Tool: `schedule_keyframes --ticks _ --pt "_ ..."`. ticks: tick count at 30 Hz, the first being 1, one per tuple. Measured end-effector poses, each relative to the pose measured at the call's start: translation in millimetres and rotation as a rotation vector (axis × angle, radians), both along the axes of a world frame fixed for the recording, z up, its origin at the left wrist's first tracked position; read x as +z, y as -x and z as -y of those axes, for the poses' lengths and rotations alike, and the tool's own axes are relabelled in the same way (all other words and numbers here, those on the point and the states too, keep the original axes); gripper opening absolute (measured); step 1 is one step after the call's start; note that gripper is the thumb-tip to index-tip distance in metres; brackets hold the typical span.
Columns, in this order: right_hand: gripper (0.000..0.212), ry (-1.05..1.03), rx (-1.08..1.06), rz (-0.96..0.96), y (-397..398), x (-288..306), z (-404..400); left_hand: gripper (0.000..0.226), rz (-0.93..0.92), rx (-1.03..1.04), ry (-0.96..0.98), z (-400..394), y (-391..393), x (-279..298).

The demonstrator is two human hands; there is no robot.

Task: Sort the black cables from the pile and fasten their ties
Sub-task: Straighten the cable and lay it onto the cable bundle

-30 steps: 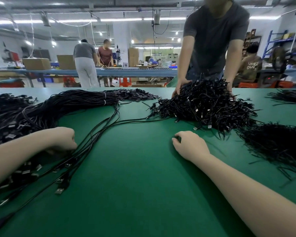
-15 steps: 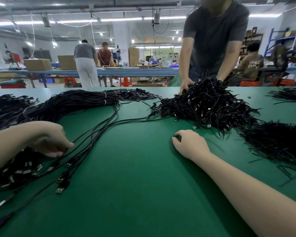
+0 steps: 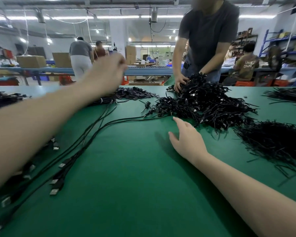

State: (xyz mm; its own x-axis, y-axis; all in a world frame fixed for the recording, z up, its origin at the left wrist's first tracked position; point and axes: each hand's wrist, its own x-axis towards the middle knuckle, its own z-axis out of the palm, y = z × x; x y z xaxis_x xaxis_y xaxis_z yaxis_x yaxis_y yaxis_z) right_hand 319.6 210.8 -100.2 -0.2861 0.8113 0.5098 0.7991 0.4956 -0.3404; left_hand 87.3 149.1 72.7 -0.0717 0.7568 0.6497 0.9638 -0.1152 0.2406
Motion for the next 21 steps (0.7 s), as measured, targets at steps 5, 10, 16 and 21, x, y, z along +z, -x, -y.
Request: schedule_keyframes --ticks 5,10,16,21 --pt "0.061 -0.094 0.218 -0.396 5.9 7.6 2.7 0.006 0.216 -0.486 0.044 -16.2 -84.4 -65.4" --pt "0.02 -0.153 0.32 -0.736 9.8 16.9 -1.4 0.013 0.655 -0.775 0.169 -23.7 -131.5 -79.8" --pt "0.024 -0.081 0.267 -0.848 7.2 18.1 -5.6 0.028 0.924 -0.914 0.524 -29.1 -107.8 -76.5" --pt "0.029 0.002 0.329 -0.824 19.5 16.7 5.7 0.062 0.719 -0.921 0.567 -31.2 -83.4 -84.1"
